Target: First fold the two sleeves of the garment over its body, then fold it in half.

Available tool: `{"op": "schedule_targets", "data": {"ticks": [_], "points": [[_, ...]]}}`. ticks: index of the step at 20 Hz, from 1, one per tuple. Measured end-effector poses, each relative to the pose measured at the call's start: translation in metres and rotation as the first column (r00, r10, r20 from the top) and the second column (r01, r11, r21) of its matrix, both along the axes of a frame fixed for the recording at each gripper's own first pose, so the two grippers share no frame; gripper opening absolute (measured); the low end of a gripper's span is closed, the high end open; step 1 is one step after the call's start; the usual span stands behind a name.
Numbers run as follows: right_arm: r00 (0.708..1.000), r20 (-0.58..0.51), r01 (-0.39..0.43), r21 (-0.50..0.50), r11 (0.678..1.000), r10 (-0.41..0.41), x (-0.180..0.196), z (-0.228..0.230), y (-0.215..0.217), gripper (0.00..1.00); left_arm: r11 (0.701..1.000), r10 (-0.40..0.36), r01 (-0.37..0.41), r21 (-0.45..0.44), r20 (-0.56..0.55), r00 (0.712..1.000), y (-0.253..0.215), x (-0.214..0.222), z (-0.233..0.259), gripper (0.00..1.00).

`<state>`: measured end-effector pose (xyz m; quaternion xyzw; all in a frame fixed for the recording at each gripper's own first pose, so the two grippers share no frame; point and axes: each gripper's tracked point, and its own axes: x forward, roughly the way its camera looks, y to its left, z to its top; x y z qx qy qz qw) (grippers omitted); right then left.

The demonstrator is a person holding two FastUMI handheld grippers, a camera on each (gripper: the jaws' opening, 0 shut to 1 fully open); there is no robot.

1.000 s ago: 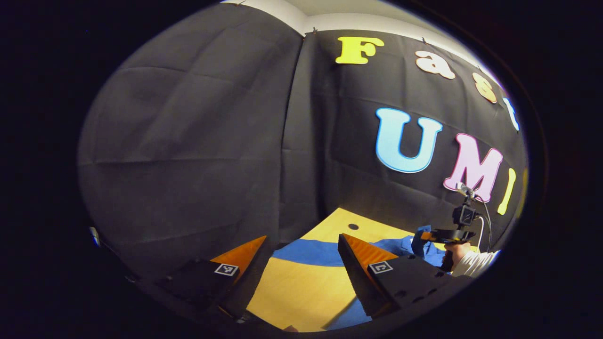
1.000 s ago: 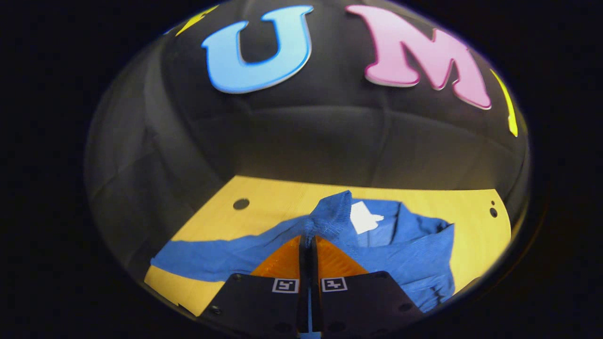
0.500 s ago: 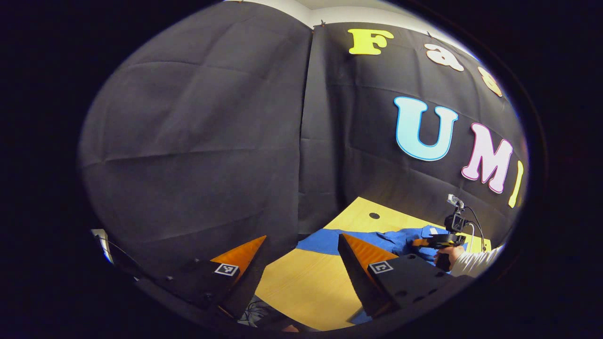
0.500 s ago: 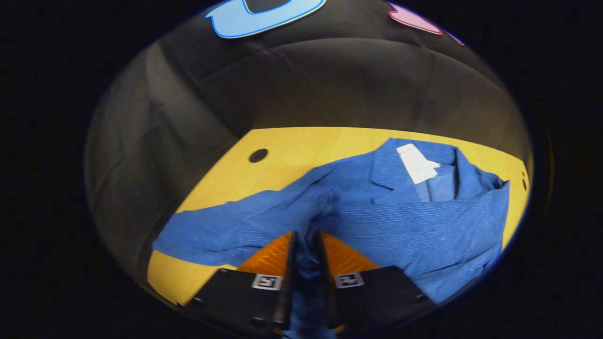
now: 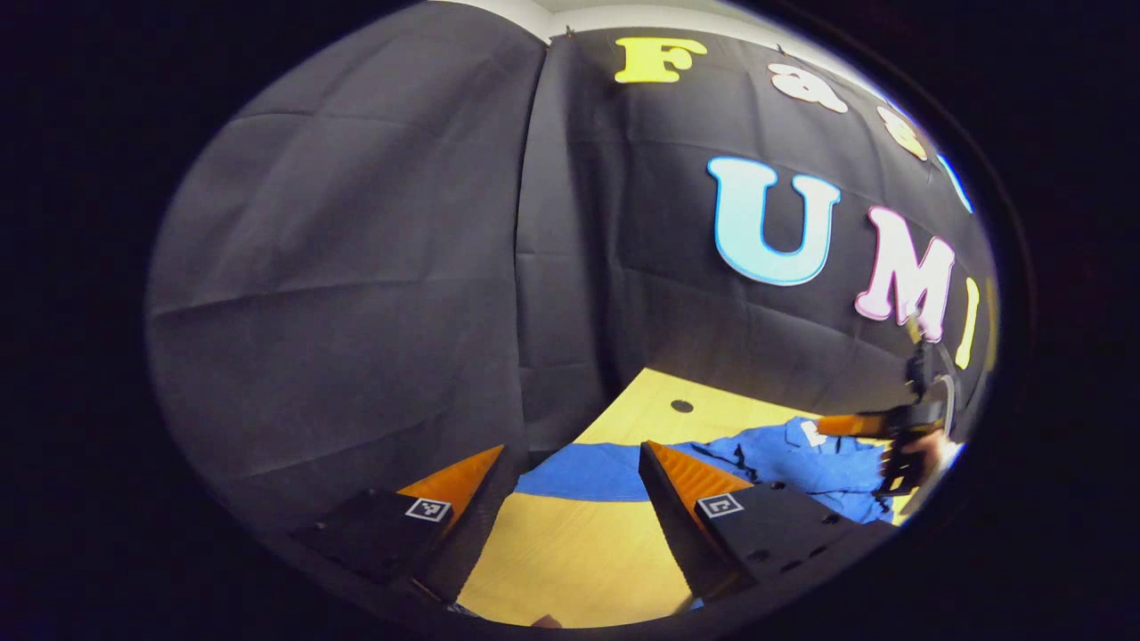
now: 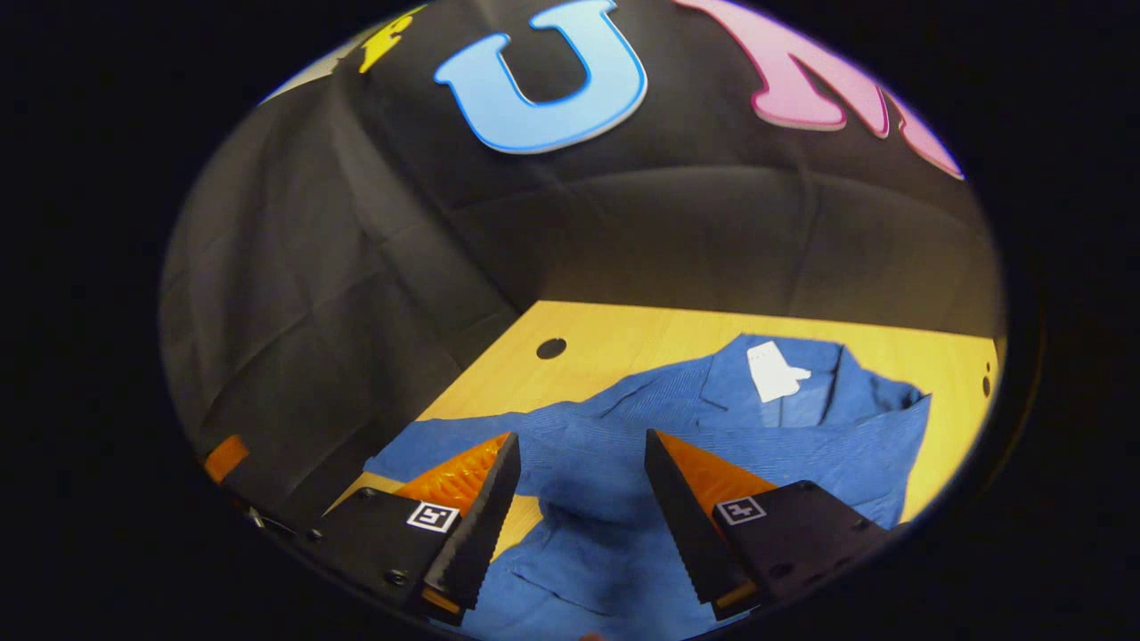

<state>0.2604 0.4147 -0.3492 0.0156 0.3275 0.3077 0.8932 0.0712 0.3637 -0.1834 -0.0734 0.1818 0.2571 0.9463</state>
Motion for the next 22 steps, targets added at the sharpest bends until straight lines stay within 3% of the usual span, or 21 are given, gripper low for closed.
{"op": "schedule_targets", "data": {"ticks": [2, 3, 4, 8, 11, 16, 22], "points": [[0.998, 0.051, -0.022, -0.01, 1.0, 0.022, -0.021, 0.034, -0.031, 0.89, 0.999, -0.008, 0.004, -0.051, -0.077, 0.997, 0.013, 0.022, -0.027, 0.8], [0.997, 0.07, -0.019, -0.012, 1.0, 0.02, -0.032, 0.049, -0.049, 0.89, 0.997, -0.016, 0.006, -0.08, -0.118, 0.993, 0.02, 0.035, -0.045, 0.87], [0.997, 0.076, -0.002, -0.01, 1.0, 0.003, -0.042, 0.061, -0.065, 0.89, 0.995, -0.006, -0.01, -0.098, -0.154, 0.988, 0.029, 0.043, -0.06, 0.85], [0.99, 0.035, 0.136, 0.027, 0.99, -0.137, -0.069, 0.088, -0.131, 0.89, 0.982, 0.02, -0.07, -0.176, -0.269, 0.963, 0.055, 0.077, -0.123, 0.86], [0.975, 0.035, 0.222, 0.004, 0.975, -0.222, -0.074, 0.093, -0.175, 0.89, 0.977, 0.047, -0.112, -0.182, -0.33, 0.943, 0.076, 0.08, -0.146, 0.86], [0.95, 0.022, 0.31, 0.027, 0.95, -0.311, -0.078, 0.102, -0.203, 0.89, 0.969, 0.06, -0.148, -0.198, -0.394, 0.917, 0.073, 0.094, -0.186, 0.86], [0.951, 0.013, 0.308, 0.035, 0.951, -0.309, -0.084, 0.105, -0.202, 0.89, 0.968, 0.048, -0.145, -0.206, -0.413, 0.909, 0.079, 0.092, -0.192, 0.87]]}}
